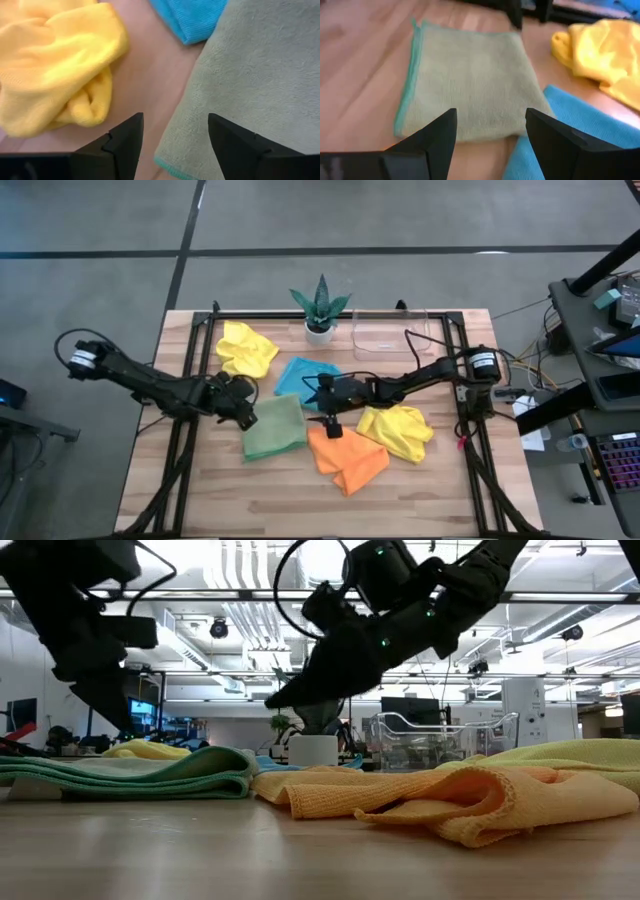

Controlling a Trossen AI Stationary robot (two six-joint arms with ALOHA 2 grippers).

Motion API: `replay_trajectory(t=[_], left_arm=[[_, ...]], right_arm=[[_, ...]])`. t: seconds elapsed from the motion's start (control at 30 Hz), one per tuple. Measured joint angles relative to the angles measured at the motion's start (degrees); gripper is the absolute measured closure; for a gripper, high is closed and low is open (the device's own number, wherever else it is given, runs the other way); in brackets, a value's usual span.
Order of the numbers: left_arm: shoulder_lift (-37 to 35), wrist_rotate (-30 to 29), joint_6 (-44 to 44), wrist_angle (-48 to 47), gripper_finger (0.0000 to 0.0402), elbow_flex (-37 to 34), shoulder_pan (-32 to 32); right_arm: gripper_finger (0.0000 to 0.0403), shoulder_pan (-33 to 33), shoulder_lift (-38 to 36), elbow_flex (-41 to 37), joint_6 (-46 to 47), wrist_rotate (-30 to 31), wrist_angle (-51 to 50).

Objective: Fold microfiber towels
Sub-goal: Put the green microfiber towel into the transparent bin

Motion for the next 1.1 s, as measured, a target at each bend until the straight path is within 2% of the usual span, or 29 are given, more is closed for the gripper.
replay_trajectory(t=[0.2,0.33,0.47,0.8,1.1], left_arm=[[1.9,6.4,2.6,4.7,0.0194,1.0,0.6],[3.0,12.7,-2.4,5.5,0.0194,1.8,0.2],[4.6,13.4,-5.7,9.4,0.0194,1.5,-2.0],[12.6,13.4,-7.8,10.2,0.0194,1.3,-6.9],[17.3,13.3,-7.8,10.5,0.0194,1.3,-7.0]], right_arm=[[0.0177,0.4,-1.0,0.4,16.1,0.0,-1.4],[0.0177,0.4,-0.6,2.8,28.2,0.0,-6.7],[0.0177,0.4,0.6,6.0,39.0,0.1,-13.1],[0.0177,0.3,5.2,10.4,47.4,0.5,-15.0],[0.0177,0.3,10.4,10.9,53.2,0.5,-13.2]])
